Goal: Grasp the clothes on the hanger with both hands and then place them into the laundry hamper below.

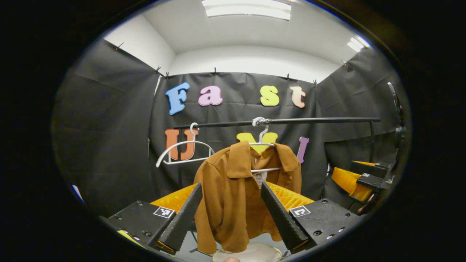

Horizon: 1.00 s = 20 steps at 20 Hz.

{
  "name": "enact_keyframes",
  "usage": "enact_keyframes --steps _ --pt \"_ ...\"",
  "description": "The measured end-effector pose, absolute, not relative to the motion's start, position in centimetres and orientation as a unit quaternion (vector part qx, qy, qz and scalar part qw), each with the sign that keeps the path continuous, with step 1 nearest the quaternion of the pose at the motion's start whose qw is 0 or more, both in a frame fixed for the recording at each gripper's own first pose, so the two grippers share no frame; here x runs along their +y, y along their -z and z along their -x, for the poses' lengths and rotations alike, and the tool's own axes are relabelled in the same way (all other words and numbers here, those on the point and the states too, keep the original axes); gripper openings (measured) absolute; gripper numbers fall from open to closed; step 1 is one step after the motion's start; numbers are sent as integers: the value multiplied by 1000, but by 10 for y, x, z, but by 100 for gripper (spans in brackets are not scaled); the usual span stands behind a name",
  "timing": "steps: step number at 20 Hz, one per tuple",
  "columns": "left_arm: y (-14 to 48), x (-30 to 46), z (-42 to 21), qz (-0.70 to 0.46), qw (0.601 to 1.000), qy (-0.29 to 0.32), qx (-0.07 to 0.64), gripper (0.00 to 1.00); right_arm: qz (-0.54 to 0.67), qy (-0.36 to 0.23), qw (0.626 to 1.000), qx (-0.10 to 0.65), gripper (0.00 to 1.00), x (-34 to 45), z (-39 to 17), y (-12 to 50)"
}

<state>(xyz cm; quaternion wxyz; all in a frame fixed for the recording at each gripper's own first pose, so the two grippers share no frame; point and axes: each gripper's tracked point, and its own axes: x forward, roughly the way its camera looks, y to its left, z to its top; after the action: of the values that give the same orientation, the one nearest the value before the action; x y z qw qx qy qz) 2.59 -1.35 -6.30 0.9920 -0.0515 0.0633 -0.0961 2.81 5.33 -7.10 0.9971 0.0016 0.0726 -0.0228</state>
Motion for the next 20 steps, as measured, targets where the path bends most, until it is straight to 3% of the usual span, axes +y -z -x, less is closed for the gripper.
enact_keyframes --steps 3,4,7,8,10,11,13,15,16,18,20 --pt "85 -18 -37 51 988 114 88 94 2 25 995 95 100 63 -37 89" --pt "90 -20 -42 50 988 114 90 100 0 20 995 99 100 66 -43 93" --pt "105 -25 -63 51 988 106 97 100 -6 1 994 111 99 69 -69 108" --pt "109 -29 -70 53 988 102 100 91 -8 -9 994 112 100 70 -79 112" --pt "111 -41 -86 58 989 103 93 100 -10 -21 993 112 100 67 -100 120" --pt "110 -49 -95 57 989 106 86 96 -15 -26 993 111 100 66 -110 125" --pt "117 -59 -114 60 989 107 88 100 -26 -39 992 116 99 66 -129 136" --pt "123 -63 -132 61 989 95 92 91 -38 -49 991 118 100 63 -146 144" --pt "127 -66 -141 62 989 92 96 100 -42 -51 990 121 100 61 -154 148" --pt "132 -69 -156 67 989 84 103 100 -52 -59 989 128 100 61 -165 156" --pt "138 -65 -170 75 988 67 114 91 -61 -68 987 133 100 65 -176 162"
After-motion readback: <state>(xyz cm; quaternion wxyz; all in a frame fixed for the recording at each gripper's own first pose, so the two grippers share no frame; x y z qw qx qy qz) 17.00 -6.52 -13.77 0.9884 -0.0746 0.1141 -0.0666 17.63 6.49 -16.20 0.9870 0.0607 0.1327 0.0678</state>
